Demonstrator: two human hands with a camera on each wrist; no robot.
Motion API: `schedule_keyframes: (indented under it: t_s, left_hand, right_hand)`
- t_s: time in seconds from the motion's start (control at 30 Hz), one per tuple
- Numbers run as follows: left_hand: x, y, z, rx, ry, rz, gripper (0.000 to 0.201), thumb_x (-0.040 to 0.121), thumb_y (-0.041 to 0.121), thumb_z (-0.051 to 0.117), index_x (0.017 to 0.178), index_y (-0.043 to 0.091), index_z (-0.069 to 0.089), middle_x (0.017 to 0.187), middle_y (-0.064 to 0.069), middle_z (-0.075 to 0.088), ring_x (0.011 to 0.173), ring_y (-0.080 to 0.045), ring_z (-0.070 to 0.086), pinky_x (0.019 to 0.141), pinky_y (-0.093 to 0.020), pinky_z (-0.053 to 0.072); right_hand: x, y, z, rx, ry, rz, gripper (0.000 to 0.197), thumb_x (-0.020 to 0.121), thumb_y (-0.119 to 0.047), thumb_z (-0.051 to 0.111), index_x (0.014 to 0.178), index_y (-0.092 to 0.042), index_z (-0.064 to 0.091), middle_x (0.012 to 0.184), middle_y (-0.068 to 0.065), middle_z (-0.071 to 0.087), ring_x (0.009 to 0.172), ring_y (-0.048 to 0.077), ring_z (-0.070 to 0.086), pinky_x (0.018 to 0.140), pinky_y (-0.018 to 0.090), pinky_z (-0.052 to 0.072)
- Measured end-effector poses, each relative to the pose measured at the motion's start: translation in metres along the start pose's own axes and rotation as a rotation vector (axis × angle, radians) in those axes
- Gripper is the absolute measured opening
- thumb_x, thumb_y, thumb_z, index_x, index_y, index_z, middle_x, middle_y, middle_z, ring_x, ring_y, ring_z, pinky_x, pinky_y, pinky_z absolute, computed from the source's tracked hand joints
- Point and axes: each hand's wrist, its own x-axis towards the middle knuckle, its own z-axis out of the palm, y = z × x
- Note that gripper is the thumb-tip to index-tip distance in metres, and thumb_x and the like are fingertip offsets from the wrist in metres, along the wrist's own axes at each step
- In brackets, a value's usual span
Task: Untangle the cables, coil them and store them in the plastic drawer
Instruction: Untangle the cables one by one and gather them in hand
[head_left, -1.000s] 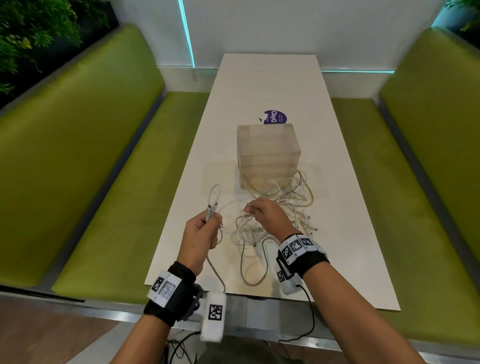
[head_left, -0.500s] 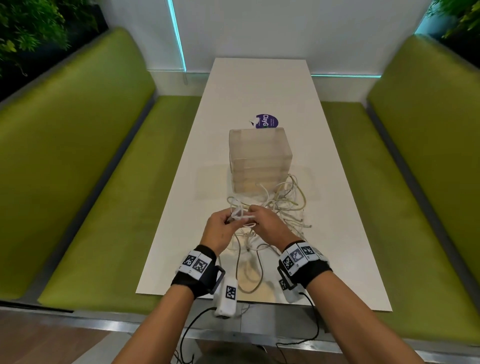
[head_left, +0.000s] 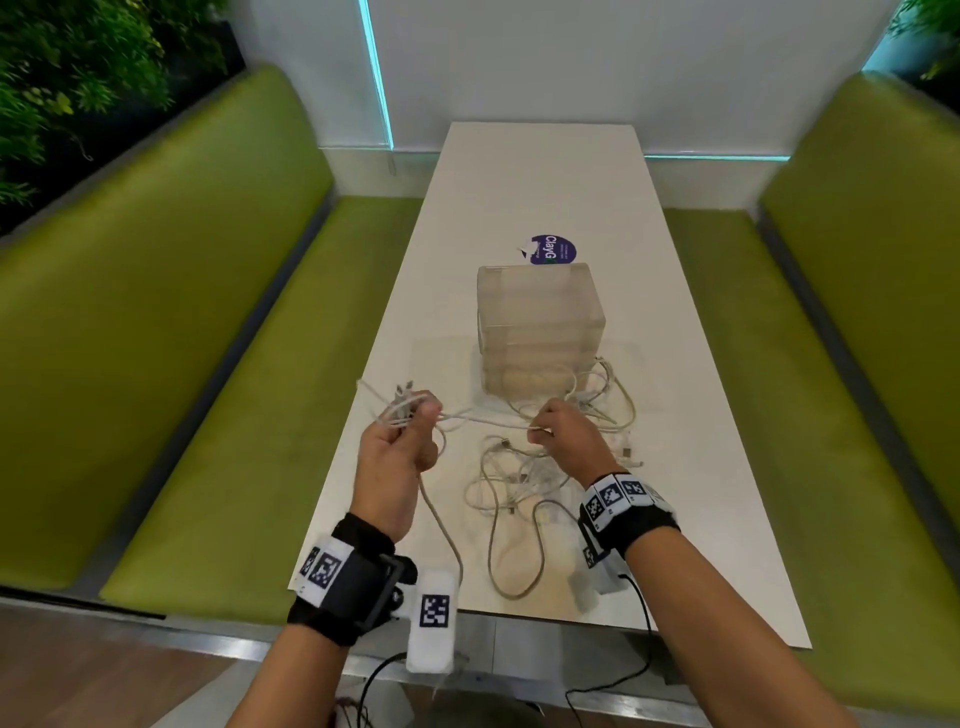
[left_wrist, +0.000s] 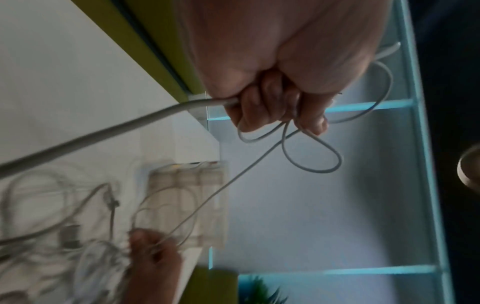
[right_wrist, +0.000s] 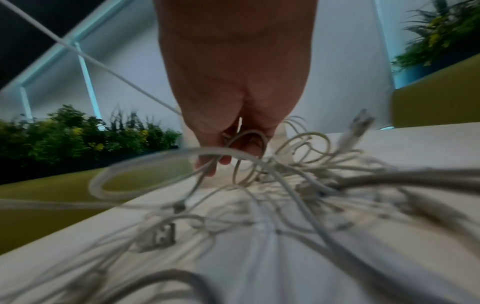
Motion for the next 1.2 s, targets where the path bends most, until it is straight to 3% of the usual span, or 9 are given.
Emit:
schedule_keyframes:
  t_s: [0.1, 0.27, 0.37, 0.57, 0.67, 0.8, 1.0, 1.13, 1.2]
  left_hand:
    - [0.007, 0.018, -0.02, -0.028, 0.068, 0.072, 0.019, 0.092, 0.01, 0.055, 0.076, 0.019, 0.061, 0.054, 0.013, 0.034, 0.045, -0.004, 0.022, 0.045, -0.018, 0.021]
    - [0.021, -0.009, -0.013, 0.359, 0.003, -0.008, 0.008, 0.092, 0.012, 0.058, 0.096, 0.009, 0.065, 0.059, 0.015, 0.054, 0.048, 0.003, 0.042, 0.049, -0.012, 0.035]
    - [0.025, -0.042, 0.004, 0.593, -0.156, -0.055, 0.021, 0.09, 0.023, 0.063, 0.095, 0.003, 0.063, 0.08, -0.006, 0.062, 0.07, -0.013, 0.054, 0.067, -0.027, 0.043]
    - [0.035, -0.069, 0.03, 0.719, -0.241, -0.159, 0.031, 0.087, 0.039, 0.064, 0.091, 0.008, 0.067, 0.086, -0.009, 0.071, 0.082, -0.024, 0.064, 0.076, -0.038, 0.048]
    - [0.036, -0.071, 0.032, 0.687, -0.293, -0.248, 0.026, 0.088, 0.035, 0.065, 0.087, 0.009, 0.069, 0.074, 0.002, 0.066, 0.072, -0.013, 0.059, 0.067, -0.029, 0.043]
    - [0.032, -0.064, 0.04, 0.634, -0.254, -0.305, 0.023, 0.089, 0.02, 0.064, 0.067, 0.017, 0.058, 0.039, 0.016, 0.046, 0.039, 0.004, 0.043, 0.045, -0.012, 0.029]
    - [0.032, -0.054, 0.043, 0.78, -0.256, -0.261, 0.024, 0.087, 0.013, 0.058, 0.063, 0.015, 0.059, 0.055, 0.004, 0.048, 0.051, -0.011, 0.04, 0.048, -0.021, 0.029]
    - [0.036, -0.043, 0.023, 0.707, -0.153, -0.256, 0.021, 0.088, 0.011, 0.057, 0.073, -0.001, 0.064, 0.065, -0.008, 0.051, 0.062, -0.02, 0.042, 0.06, -0.028, 0.032]
    - [0.035, -0.039, 0.012, 0.697, -0.151, -0.253, 0.021, 0.088, 0.012, 0.057, 0.07, 0.002, 0.06, 0.066, -0.01, 0.046, 0.064, -0.019, 0.039, 0.061, -0.03, 0.03]
  right_hand:
    - [-0.001, 0.012, -0.004, 0.036, 0.011, 0.009, 0.015, 0.087, -0.003, 0.059, 0.093, 0.002, 0.072, 0.097, 0.016, 0.062, 0.092, 0.031, 0.06, 0.077, 0.034, 0.044]
    - [-0.005, -0.005, -0.006, 0.087, 0.031, -0.088, 0.029, 0.084, 0.006, 0.05, 0.099, -0.005, 0.072, 0.095, 0.011, 0.067, 0.093, 0.028, 0.062, 0.082, 0.038, 0.048]
    - [-0.007, -0.021, -0.006, 0.094, 0.035, -0.138, 0.036, 0.082, 0.008, 0.047, 0.105, -0.004, 0.071, 0.096, 0.012, 0.068, 0.092, 0.025, 0.061, 0.077, 0.033, 0.046]
    - [-0.012, -0.031, -0.002, 0.007, 0.028, -0.237, 0.039, 0.077, -0.019, 0.04, 0.097, -0.012, 0.074, 0.073, 0.011, 0.057, 0.069, 0.017, 0.044, 0.063, 0.027, 0.028]
    - [-0.013, -0.033, -0.004, -0.032, -0.005, -0.239, 0.039, 0.078, -0.026, 0.042, 0.09, -0.008, 0.074, 0.076, 0.014, 0.06, 0.069, 0.021, 0.048, 0.063, 0.028, 0.03]
    - [-0.01, -0.037, -0.006, -0.138, -0.017, -0.237, 0.028, 0.084, -0.02, 0.049, 0.09, -0.002, 0.07, 0.082, 0.016, 0.064, 0.078, 0.029, 0.059, 0.062, 0.029, 0.034]
    - [-0.007, -0.033, 0.003, -0.145, 0.074, -0.233, 0.013, 0.083, -0.012, 0.058, 0.095, -0.01, 0.064, 0.092, 0.008, 0.065, 0.084, 0.027, 0.062, 0.067, 0.037, 0.05]
    - [-0.003, -0.012, 0.003, -0.118, 0.141, -0.141, 0.015, 0.088, -0.021, 0.062, 0.096, -0.01, 0.069, 0.101, 0.002, 0.06, 0.09, 0.022, 0.06, 0.067, 0.031, 0.043]
    - [-0.002, -0.01, 0.003, -0.111, 0.129, -0.144, 0.016, 0.088, -0.025, 0.063, 0.093, -0.011, 0.07, 0.1, -0.001, 0.06, 0.089, 0.018, 0.059, 0.066, 0.028, 0.039]
